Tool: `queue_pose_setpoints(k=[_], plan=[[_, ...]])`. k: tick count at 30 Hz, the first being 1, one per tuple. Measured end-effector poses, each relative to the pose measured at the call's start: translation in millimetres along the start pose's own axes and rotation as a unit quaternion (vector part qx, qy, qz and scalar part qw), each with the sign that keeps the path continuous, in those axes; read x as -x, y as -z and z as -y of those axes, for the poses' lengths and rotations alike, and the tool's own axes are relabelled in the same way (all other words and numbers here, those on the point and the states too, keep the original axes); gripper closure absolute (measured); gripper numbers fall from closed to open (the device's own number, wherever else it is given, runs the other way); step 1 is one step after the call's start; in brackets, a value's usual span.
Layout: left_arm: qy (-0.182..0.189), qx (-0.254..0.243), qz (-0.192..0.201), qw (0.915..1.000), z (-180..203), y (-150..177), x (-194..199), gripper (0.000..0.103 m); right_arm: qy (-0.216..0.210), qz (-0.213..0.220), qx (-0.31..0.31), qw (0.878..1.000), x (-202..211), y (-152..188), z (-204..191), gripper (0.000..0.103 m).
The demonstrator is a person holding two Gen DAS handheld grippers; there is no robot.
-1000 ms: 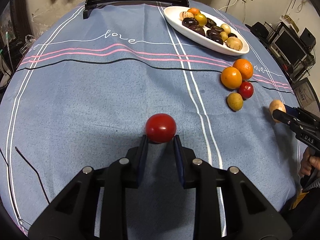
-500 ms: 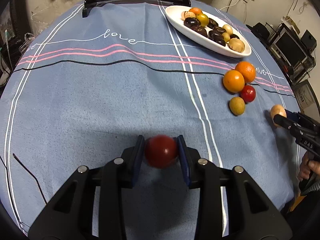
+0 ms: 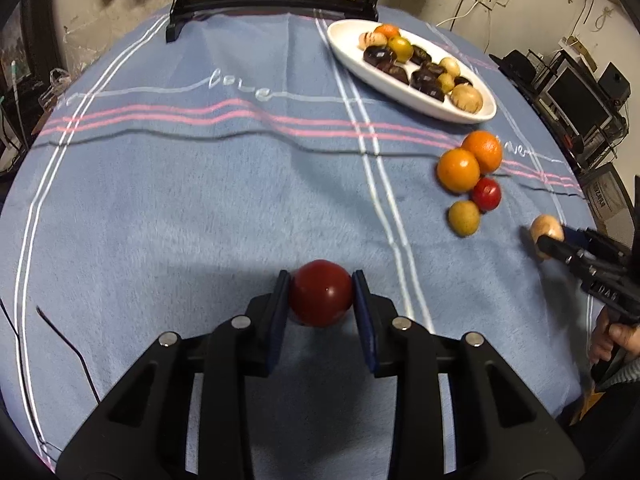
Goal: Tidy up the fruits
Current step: 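Place the tomato and grapefruit onto the white plate, open both tools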
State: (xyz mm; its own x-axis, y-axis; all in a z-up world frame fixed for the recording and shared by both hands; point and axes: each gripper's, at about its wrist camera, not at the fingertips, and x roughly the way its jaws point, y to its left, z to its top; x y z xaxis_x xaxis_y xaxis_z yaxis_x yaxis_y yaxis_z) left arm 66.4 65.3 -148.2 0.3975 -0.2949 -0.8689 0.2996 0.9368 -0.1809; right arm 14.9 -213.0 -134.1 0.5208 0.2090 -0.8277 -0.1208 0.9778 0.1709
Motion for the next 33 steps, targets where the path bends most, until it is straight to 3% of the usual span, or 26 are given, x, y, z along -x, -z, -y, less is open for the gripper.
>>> queue_pose_setpoints(k=[6, 14, 21, 29, 31, 32, 33], plan=[[0.015, -0.036, 0.034, 0.9986, 26.5, -49.2, 7.2, 0.072, 0.015, 0.025, -0.003, 1.000, 13.6, -21.5, 14.1, 0.059], [0.045, -0.091, 0.087, 0.9910, 83.1, -154.2, -11.3, 0.072, 0.026, 0.097, -0.001, 0.995, 22.7, -103.1, 33.8, 0.059], [0.053, -0.114, 0.075, 0.9892, 113.8, -211.6, -71.4, 0.071, 0.028, 0.087, 0.005, 0.996, -26.8, -145.0, 50.2, 0.059], [0.053, -0.101, 0.044, 0.9925, 108.2, -233.6, -131.2, 0.071, 0.022, 0.079, -0.007, 0.997, -81.8, -180.0, 68.2, 0.059], [0.047, -0.096, 0.043, 0.9933, 104.8, -235.3, -137.2, 0.064, 0.027, 0.076, -0.005, 0.997, -89.2, -183.7, 67.6, 0.059], [0.047, -0.091, 0.046, 0.9937, 103.0, -235.3, -137.5, 0.051, 0.030, 0.077, -0.005, 0.997, -89.3, -183.8, 67.5, 0.055], [0.052, -0.083, 0.053, 0.9938, 100.2, -234.7, -135.5, 0.045, 0.033, 0.085, -0.006, 0.996, -87.9, -182.8, 67.1, 0.043]])
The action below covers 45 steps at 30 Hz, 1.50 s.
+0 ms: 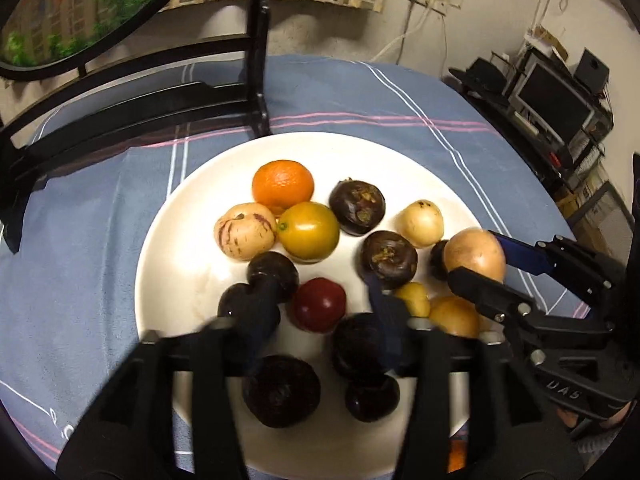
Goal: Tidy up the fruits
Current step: 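Place the tomato and grapefruit onto the white plate, open both tools, then grasp an orange-yellow fruit from the pile with the left tool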
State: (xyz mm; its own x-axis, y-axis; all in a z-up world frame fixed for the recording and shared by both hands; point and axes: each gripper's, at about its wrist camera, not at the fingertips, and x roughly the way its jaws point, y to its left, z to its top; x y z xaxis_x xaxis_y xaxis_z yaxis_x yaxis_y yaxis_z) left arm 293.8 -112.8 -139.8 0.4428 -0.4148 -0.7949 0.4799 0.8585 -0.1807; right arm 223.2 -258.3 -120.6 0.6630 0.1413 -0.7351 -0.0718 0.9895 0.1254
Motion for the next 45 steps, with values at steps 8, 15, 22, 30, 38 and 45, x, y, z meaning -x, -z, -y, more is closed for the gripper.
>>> queue_pose_setpoints(k=[8, 15, 22, 30, 38, 45], plan=[[-0.012, 0.042, 0.009, 0.9990, -17.1, 13.7, 36.7, 0.037, -0.011, 0.041, -0.031, 0.999, 47.6, 5.5, 5.2, 0.039], [-0.040, 0.057, -0.021, 0.9974, -25.6, 86.0, 85.3, 0.035, -0.002, 0.023, -0.043, 0.999, 102.2, 86.0, -5.5, 0.039], [-0.027, 0.040, -0.048, 0.9977, 2.6, 148.4, 108.0, 0.035, 0.017, -0.020, -0.047, 0.999, 139.8, 170.9, -13.0, 0.039], [-0.004, -0.029, -0.048, 0.9984, 46.2, 141.9, 102.8, 0.034, 0.041, -0.012, -0.064, 0.997, 159.8, 181.0, -7.5, 0.039], [-0.012, -0.030, -0.075, 0.9967, 33.1, 142.6, 78.5, 0.031, 0.066, -0.010, -0.094, 0.993, 177.3, 189.5, 1.4, 0.039], [-0.054, 0.045, -0.064, 0.9955, -33.8, 169.9, 124.2, 0.033, 0.046, -0.008, -0.065, 0.997, 171.4, 176.8, -13.7, 0.039]])
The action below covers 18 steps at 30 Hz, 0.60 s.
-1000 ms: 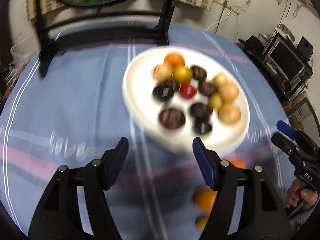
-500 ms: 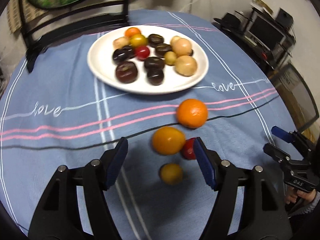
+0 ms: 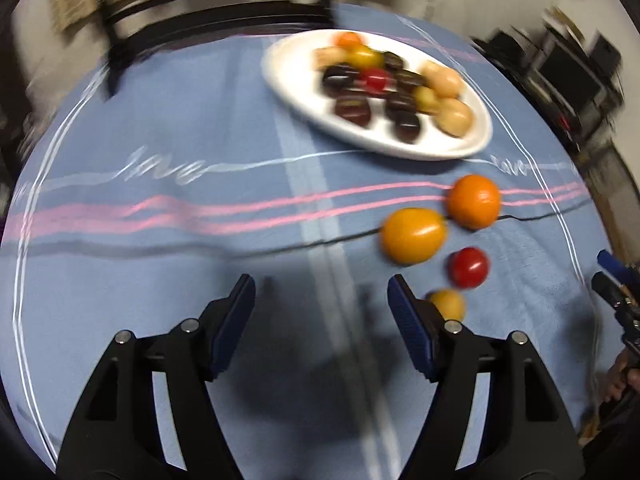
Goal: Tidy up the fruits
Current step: 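Grasp an orange-yellow fruit from the pile with the left tool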
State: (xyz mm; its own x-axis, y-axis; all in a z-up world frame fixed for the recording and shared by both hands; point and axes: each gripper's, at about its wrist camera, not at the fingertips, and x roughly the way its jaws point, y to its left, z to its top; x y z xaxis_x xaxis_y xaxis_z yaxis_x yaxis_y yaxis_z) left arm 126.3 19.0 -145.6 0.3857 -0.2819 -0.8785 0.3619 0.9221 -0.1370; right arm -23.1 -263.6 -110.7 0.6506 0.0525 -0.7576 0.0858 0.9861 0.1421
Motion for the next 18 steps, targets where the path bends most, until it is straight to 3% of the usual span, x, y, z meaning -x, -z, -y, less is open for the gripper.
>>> queue_pose_setpoints(k=[6, 13, 18], plan=[[0.002, 0.030, 0.008, 0.9995, -14.5, 12.4, 11.7, 0.033, -0.023, -0.009, 0.033, 0.999, -7.9, -6.3, -17.6, 0.039], [0.035, -0.023, 0.010, 0.9991, 30.3, 2.0, 0.7, 0.033, -0.009, -0.008, 0.030, 0.999, -1.0, -3.1, -12.7, 0.038], [0.041, -0.034, -0.009, 0.9985, 39.1, -4.2, -20.5, 0.033, 0.003, -0.016, 0.005, 1.000, 0.4, 2.7, -2.2, 0.038]])
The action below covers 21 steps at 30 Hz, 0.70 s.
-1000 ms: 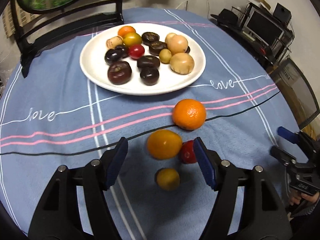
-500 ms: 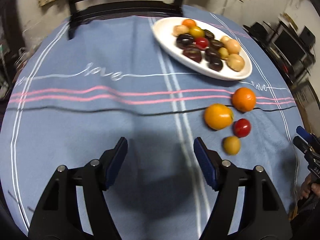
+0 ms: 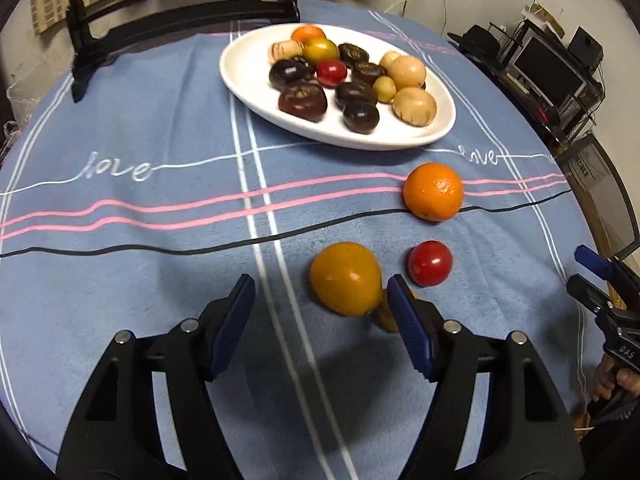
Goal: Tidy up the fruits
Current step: 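Grasp an orange-yellow fruit from the pile with the left tool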
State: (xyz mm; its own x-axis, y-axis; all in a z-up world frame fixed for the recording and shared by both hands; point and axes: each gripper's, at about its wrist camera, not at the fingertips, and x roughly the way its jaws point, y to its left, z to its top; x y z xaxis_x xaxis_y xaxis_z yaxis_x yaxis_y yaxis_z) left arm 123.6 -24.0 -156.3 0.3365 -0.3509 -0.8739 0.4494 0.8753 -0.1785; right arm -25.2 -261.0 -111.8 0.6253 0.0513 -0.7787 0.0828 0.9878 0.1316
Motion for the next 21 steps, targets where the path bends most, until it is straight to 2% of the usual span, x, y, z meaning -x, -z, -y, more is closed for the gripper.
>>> queue_pose_setpoints(k=[7, 10, 12, 16, 18, 21], plan=[[0.005, 0.002, 0.001, 1.0000, -3.4, -6.5, -8.0, 0.034, 0.010, -0.008, -0.003, 1.000, 0.4, 4.9, -0.2, 0.038], [0.018, 0.010, -0.002, 0.9998, -5.7, -7.3, -9.2, 0.042, 0.009, -0.012, 0.000, 1.000, -1.2, 4.7, -2.0, 0.038], [0.024, 0.010, -0.006, 0.9996, -4.9, -7.9, -11.8, 0.053, 0.009, -0.014, 0.004, 1.000, -1.7, 4.7, -3.5, 0.039], [0.032, 0.014, -0.008, 0.9994, -4.0, -7.8, -14.6, 0.057, 0.006, -0.015, 0.012, 1.000, -2.0, 3.9, -6.1, 0.039], [0.036, 0.014, -0.008, 0.9992, -3.4, -7.5, -14.0, 0.063, 0.005, -0.015, 0.016, 1.000, -3.0, 3.1, -7.7, 0.038], [0.027, 0.010, -0.005, 0.9996, -2.5, -5.1, -10.1, 0.063, -0.002, -0.012, 0.021, 1.000, -3.3, 1.4, -9.2, 0.039]])
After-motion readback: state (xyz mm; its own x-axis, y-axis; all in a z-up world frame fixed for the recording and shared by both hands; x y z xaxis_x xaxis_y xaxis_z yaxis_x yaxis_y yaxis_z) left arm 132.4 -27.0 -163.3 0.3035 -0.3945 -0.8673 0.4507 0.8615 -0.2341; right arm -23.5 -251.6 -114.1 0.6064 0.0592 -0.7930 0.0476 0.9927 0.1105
